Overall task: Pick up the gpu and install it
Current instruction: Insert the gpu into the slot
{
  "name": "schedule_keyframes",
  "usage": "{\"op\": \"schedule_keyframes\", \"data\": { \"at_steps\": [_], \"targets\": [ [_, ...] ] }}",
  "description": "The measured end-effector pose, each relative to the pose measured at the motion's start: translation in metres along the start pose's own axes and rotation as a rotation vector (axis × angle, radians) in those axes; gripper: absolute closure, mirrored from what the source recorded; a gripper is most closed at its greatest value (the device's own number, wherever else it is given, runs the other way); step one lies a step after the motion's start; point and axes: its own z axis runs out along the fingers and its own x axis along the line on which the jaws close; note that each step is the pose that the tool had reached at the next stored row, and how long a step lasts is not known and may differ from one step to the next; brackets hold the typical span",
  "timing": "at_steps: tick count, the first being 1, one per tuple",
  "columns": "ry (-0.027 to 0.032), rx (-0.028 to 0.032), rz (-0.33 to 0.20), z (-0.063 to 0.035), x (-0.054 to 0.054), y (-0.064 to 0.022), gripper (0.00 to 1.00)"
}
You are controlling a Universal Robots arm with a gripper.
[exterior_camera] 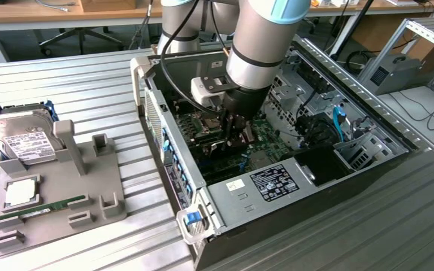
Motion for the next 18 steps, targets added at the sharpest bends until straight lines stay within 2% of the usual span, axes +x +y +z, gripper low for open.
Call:
{"op": "schedule_keyframes", "data": {
  "at_steps": [18],
  "targets": [
    [-0.0003, 0.0002, 0.0, 0.0022, 0.0001, 0.0002, 0.73]
  ]
}}
